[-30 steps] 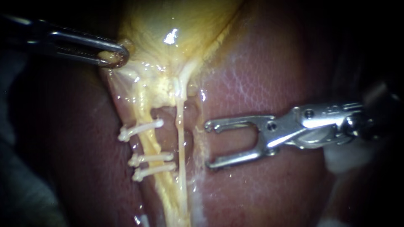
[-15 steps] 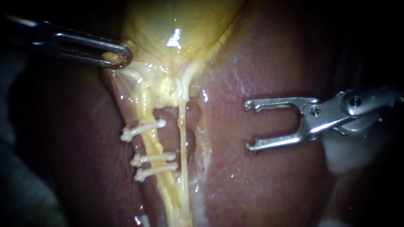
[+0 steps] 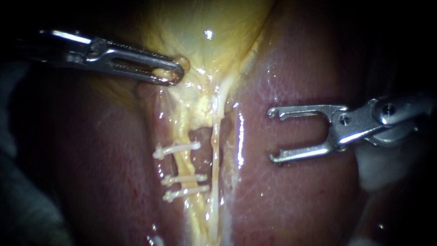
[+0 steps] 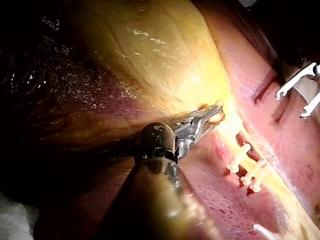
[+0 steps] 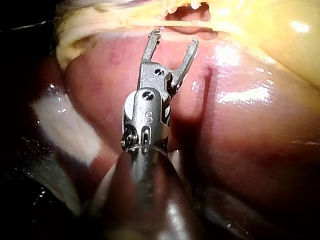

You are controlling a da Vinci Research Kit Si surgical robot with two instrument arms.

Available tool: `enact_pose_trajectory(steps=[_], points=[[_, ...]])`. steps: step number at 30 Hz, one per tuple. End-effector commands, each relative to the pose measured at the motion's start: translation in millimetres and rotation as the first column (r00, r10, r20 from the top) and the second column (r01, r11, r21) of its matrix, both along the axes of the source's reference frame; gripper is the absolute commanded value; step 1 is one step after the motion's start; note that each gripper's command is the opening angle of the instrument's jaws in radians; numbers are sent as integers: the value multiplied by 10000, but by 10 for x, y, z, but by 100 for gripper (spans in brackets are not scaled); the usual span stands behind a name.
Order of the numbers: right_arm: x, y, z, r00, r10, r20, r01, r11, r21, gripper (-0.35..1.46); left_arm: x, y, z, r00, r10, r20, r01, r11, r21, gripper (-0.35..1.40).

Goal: Going back third clip left tube

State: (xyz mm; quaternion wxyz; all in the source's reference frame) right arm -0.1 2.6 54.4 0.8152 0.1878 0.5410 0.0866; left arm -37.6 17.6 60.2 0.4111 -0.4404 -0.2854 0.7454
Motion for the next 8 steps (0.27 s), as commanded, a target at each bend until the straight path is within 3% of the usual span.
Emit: enact_pose_trajectory(steps=[1,8], points=[[0,-1,0,10000,-21,19,21,10000,2,50,1,1,1,10000,10,0,-10,10000,12,-35],[8,-4,-3,9995,-207,-251,210,9997,134,50,5,2,-1,10000,39,21,-39,10000,26,-35]])
